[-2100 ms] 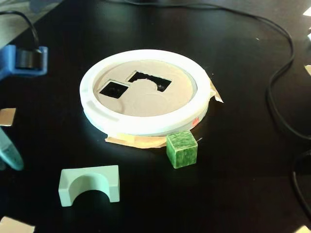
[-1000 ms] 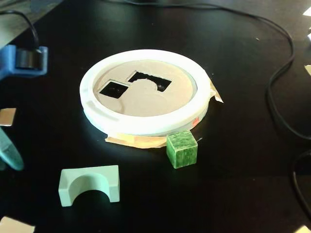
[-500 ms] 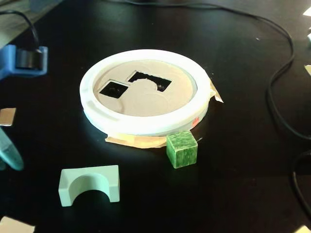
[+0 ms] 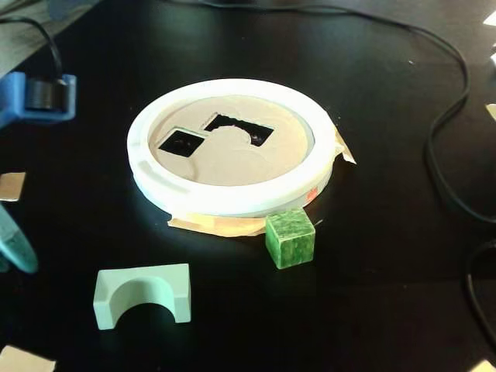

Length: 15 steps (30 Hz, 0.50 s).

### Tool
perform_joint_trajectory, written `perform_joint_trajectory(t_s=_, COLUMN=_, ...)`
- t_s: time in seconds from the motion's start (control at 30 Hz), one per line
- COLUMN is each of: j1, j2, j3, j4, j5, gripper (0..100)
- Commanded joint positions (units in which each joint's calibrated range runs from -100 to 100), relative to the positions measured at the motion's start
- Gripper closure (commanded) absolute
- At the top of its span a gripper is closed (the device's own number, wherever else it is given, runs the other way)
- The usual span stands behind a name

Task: Pick up the square block and drop it in corresponding square shaped hole

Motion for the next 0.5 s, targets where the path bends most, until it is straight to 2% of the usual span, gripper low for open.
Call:
perform_joint_trajectory(t_s=0.0, j1=-0.2, j2=-0.4, j3=-1.2, j4=-1.5, j5=-0.2, gripper=6)
perform_joint_trajectory(t_s=0.3, j1=-0.9, j2=-0.3, j3=-12.3, j4=-2.8, j5=-0.3, gripper=7)
perform_joint_trajectory(t_s=0.47, j1=-10.4, j2=1.0, j3=-20.2, j4=-8.4, j5=-0.3, gripper=7)
